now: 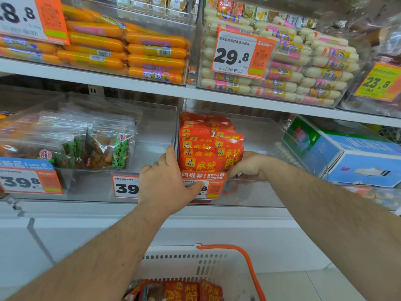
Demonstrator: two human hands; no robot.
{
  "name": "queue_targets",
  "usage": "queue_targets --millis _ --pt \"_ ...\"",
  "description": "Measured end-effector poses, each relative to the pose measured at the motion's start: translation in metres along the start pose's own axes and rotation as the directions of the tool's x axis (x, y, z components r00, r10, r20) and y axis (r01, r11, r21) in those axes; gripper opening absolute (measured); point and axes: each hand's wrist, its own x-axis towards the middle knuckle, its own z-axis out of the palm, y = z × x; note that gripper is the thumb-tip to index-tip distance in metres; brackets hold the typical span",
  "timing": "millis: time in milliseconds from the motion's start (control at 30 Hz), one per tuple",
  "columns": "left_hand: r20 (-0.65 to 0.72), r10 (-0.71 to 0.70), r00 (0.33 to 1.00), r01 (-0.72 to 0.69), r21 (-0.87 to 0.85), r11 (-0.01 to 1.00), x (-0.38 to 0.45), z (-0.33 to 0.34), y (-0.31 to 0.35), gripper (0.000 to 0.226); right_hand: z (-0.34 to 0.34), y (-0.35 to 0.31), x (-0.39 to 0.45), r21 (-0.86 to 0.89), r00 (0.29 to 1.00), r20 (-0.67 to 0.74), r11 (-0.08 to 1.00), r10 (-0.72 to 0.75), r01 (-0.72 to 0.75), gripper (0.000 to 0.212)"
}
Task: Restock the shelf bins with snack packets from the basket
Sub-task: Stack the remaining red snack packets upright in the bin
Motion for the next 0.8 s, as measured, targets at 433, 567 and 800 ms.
queue_targets --millis 433,567,800 --pt "0.044 -0.007 0.999 0.005 0.034 0.999 -0.002 -0.005 0.003 0.104 -0.005 -0.011 -0.031 -0.064 0.973 -0.166 0.983 0.162 -0.175 0.076" --pt "0.113 -0.02 0.993 0.019 0.009 1.0 -0.001 -0.009 0.003 0.104 0.006 -0.016 -0.049 -0.218 0.89 -0.454 0.963 0.045 -0.16 0.095" --pt "-0.149 0.298 0.943 -0.305 -0.028 0.952 -0.023 -0.039 -0.005 0.096 0.077 0.009 -0.1 -0.681 0.209 -0.548 0.577 -0.81 0.45 0.042"
